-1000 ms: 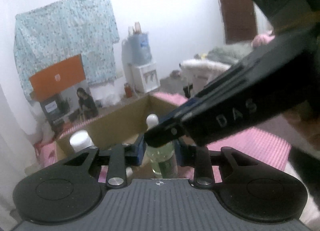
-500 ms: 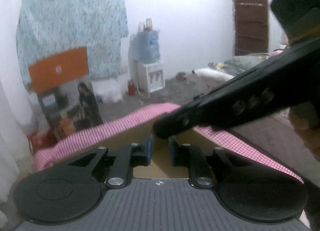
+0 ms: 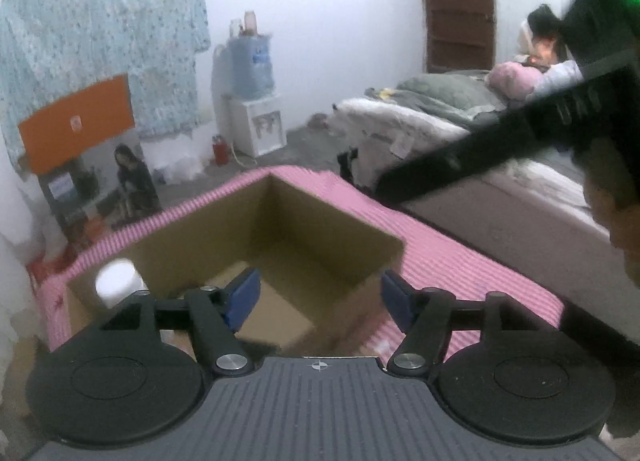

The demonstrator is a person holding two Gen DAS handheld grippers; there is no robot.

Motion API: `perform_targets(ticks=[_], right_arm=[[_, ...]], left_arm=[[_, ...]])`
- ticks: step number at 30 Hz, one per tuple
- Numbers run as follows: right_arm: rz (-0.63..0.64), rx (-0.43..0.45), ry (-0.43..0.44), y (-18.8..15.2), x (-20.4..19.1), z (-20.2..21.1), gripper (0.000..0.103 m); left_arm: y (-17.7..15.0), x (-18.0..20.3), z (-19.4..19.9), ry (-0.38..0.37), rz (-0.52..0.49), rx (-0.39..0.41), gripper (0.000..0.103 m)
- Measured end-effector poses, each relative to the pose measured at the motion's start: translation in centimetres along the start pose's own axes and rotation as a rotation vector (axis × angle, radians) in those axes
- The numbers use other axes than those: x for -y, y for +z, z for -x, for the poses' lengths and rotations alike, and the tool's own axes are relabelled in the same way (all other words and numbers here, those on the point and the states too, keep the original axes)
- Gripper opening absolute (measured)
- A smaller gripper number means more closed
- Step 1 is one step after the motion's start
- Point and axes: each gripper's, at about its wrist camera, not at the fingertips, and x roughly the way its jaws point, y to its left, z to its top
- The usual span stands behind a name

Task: Organize rigid objects

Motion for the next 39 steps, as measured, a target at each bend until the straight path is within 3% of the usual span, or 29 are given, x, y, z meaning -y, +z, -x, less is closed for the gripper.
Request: perform_targets(ticks=[2, 9, 14, 18, 24, 29, 32, 39], right_arm=[[-0.032, -0.009, -0.013, -2.1, 0.4, 0.6, 0.061], [-0.195, -0.106, 0.03, -9.4, 1.5, -0.2, 0.061], [-0.24, -0.169, 0.056, -12.1, 0.4, -3.3, 0.061], [-0.259, -0.211, 0.059, -13.1, -0.4, -5.7, 0.06], [-0.26, -0.248, 0.06, -13.1, -1.1, -8.4, 0.054], [-0.264, -0.276, 0.054, -13.0, -1.1, -9.9, 0.049], [-0.264, -0.281, 0.045, -12.9, -1.0, -10.5, 0.047], [-0.264, -0.297, 0.036, -12.9, -0.6, -11.4, 0.036]], left_arm=[[-0.9, 0.1, 0.5, 0.006, 0.01, -0.019, 0.069], [-4.8, 0.9, 1.6, 0.036, 0.052, -0.104, 0.086], [-7.2, 1.6, 0.5, 0.114, 0.057, -0.173, 0.088], [-8.5, 1.3, -0.9, 0.132, 0.061, -0.212, 0.087], [-9.1, 0.5, -2.1, 0.132, 0.071, -0.218, 0.081], [-9.4, 0.2, -2.9, 0.121, 0.083, -0.236, 0.071], [-9.6, 0.1, -3.1, 0.121, 0.091, -0.234, 0.059], [-9.8, 0.1, -2.9, 0.118, 0.117, -0.228, 0.058]])
